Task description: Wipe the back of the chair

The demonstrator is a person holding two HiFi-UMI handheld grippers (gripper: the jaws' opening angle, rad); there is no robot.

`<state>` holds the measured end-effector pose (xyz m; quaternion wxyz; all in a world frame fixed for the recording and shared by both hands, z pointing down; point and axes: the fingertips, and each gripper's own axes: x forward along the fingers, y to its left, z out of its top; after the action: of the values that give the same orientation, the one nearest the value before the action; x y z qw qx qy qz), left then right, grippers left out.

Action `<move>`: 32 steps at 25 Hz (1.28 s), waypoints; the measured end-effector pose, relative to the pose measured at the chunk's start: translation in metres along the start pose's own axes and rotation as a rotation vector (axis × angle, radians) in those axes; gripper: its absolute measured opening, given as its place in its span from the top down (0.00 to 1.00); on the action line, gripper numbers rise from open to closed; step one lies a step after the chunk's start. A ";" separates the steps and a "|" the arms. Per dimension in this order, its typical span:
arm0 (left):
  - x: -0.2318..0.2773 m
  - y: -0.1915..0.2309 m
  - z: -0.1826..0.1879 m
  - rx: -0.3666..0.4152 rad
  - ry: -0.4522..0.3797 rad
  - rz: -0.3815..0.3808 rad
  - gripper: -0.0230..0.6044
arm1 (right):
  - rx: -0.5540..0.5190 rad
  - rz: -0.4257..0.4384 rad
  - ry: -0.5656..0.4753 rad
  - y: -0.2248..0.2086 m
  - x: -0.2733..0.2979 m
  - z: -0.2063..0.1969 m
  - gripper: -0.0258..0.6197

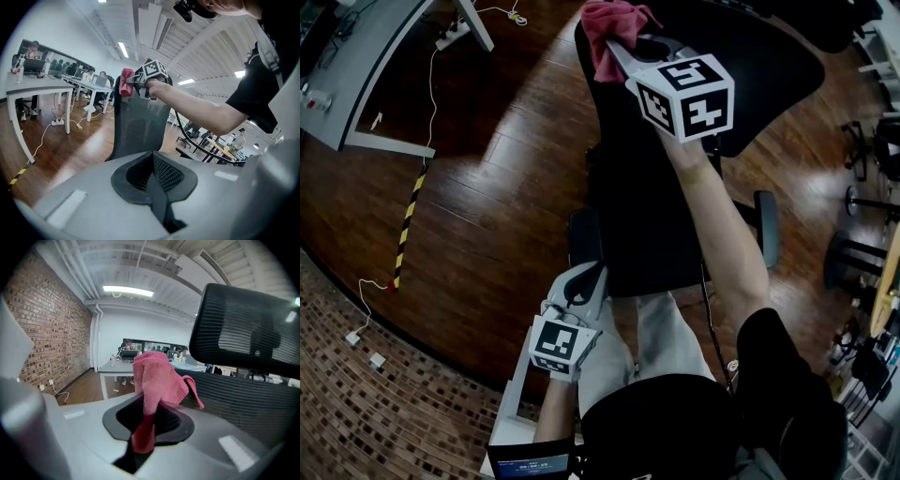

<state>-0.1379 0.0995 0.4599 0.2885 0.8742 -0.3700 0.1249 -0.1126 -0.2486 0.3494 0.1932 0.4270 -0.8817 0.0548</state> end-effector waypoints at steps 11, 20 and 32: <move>0.052 -0.041 0.007 0.022 0.018 -0.009 0.97 | 0.044 -0.075 0.007 -0.098 -0.048 -0.028 0.89; 0.103 -0.080 0.013 0.029 0.052 -0.022 0.97 | 0.081 -0.127 -0.012 -0.181 -0.098 -0.049 0.89; 0.159 -0.125 0.020 0.078 0.082 -0.066 0.97 | 0.110 -0.214 -0.014 -0.268 -0.166 -0.082 0.89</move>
<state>0.0621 0.0661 0.4608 0.2729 0.8906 -0.3238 0.1657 0.2121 -0.2744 0.3421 0.1683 0.5290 -0.8280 0.0793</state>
